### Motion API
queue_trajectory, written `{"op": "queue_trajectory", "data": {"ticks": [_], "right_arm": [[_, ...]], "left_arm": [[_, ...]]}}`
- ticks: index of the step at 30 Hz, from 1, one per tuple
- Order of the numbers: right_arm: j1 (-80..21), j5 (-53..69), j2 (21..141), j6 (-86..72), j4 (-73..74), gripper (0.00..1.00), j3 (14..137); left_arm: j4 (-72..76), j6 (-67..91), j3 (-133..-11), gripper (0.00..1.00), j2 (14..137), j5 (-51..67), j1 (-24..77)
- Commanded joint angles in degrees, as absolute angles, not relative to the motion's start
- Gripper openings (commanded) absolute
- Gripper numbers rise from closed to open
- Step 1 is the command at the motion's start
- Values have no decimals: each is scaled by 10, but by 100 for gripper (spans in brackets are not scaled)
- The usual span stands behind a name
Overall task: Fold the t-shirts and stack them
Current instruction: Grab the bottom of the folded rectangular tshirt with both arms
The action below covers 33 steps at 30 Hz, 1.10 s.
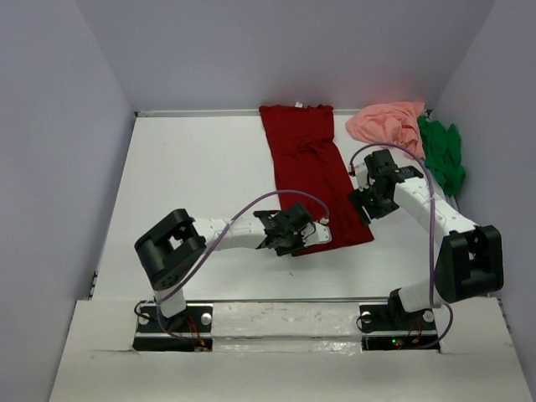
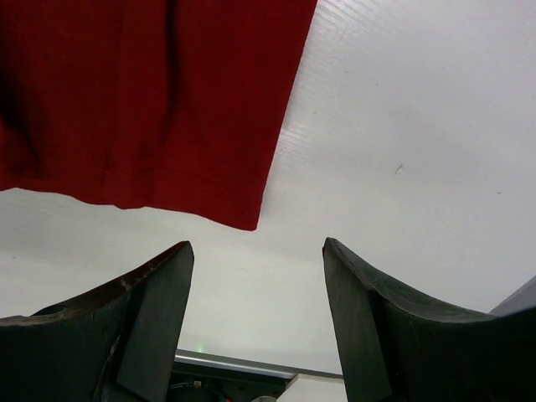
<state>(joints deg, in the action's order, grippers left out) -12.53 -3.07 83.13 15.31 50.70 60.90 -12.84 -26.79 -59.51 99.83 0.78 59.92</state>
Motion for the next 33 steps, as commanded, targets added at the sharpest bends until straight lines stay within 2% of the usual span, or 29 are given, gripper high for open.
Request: {"op": "queue_trajectory", "data": {"ticks": [1,9,20,33], "right_arm": [[-120,-52,812,164,487,69,602],[-120,-65,807,168,483,70,598],[-120,-64,815,165,482,71,599],[-120,-65,817,173,474,72,592]], "left_arm": [[-134,-279,-610,43,960,34,606],[-156,-302,-609,48,927,83,634],[-142,-307,-612,52,957,58,657],[-124,-312,-623,53,1003,28,660]]}}
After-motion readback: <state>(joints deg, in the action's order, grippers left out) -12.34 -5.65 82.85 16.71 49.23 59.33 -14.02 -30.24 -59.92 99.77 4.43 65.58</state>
